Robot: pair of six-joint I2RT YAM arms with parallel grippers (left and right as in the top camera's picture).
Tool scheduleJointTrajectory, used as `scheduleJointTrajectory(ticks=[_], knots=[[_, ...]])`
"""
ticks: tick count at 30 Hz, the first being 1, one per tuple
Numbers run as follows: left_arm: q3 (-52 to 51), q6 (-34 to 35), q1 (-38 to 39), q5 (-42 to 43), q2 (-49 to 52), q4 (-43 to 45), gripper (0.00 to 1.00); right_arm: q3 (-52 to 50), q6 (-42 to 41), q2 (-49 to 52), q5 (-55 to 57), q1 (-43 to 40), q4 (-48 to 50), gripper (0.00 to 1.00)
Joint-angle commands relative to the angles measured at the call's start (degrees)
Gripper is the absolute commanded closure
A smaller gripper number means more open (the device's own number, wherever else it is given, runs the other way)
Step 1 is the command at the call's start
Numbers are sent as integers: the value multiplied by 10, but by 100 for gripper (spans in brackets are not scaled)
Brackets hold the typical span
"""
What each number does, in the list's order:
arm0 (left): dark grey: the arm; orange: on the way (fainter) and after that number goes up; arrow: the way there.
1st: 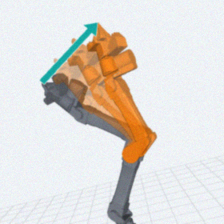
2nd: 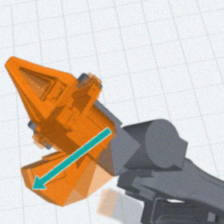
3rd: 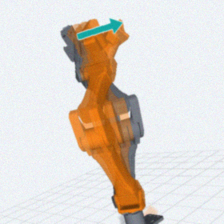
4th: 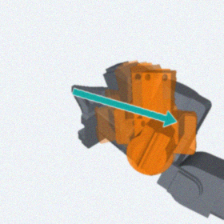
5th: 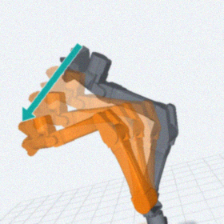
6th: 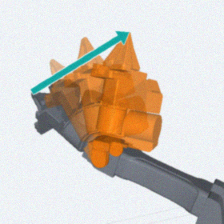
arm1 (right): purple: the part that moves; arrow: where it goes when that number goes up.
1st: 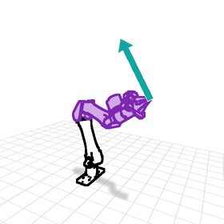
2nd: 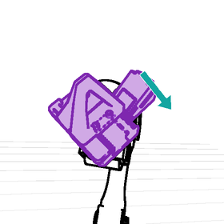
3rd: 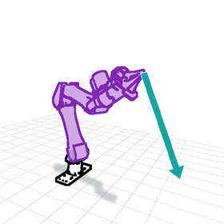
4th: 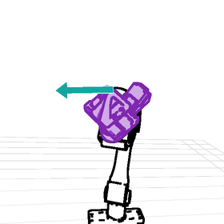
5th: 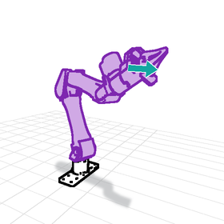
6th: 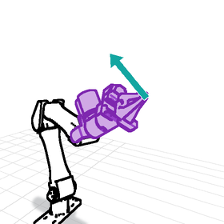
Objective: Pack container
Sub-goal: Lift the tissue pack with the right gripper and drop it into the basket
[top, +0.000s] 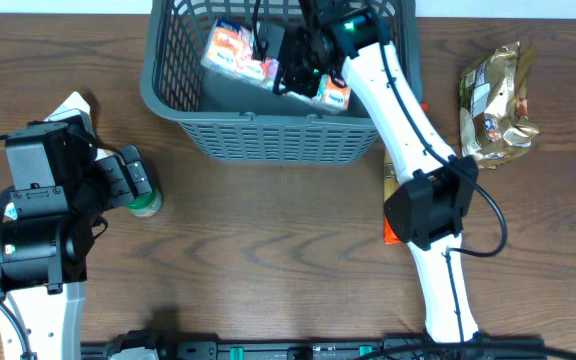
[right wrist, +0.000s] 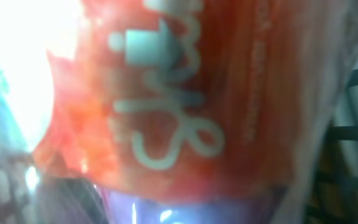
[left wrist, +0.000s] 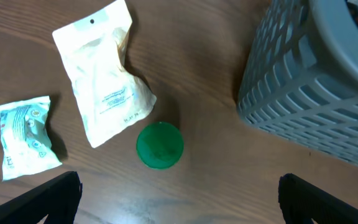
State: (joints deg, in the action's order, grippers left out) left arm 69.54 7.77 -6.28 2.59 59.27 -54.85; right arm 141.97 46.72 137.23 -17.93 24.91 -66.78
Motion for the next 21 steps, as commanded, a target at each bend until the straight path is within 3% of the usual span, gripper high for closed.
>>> scheduleJointTrajectory(ticks=[1,2,3,4,15,18,21], knots=[[9,-2,-2,-2,2,-4,2,12,9,-9,-5,0,-4,75],[9,-2,-2,-2,2,-4,2,12,-2,-9,-4,0,-4,51],[9,-2,-2,-2,2,-4,2,13,-12,-11,-3,-1,-4,11],[9,-2,-2,-2,2,-4,1,13,-21,-15,-3,-1,-4,1],[9,-2,-2,-2,2,-4,2,13,-67,-144,-2,-19,12,1],[9,-2,-2,-2,2,-4,2,13,-142,-203,42,-50,50,1],[9,-2,-2,-2,2,-4,2,13,-275,-253,111,-103,92,1]])
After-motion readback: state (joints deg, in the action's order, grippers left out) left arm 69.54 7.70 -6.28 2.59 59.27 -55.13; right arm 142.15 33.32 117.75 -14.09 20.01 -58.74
